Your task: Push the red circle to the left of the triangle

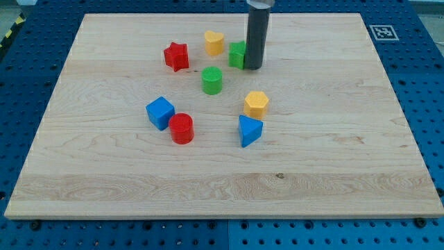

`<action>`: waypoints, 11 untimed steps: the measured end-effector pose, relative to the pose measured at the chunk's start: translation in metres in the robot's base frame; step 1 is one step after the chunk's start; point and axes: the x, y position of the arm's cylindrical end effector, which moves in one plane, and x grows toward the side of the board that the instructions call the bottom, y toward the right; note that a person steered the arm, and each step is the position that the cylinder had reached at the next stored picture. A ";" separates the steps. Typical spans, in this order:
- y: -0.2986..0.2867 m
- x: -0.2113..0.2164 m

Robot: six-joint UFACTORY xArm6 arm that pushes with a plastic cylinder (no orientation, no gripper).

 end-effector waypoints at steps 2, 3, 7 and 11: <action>0.033 0.007; 0.096 0.021; 0.156 0.027; 0.160 0.168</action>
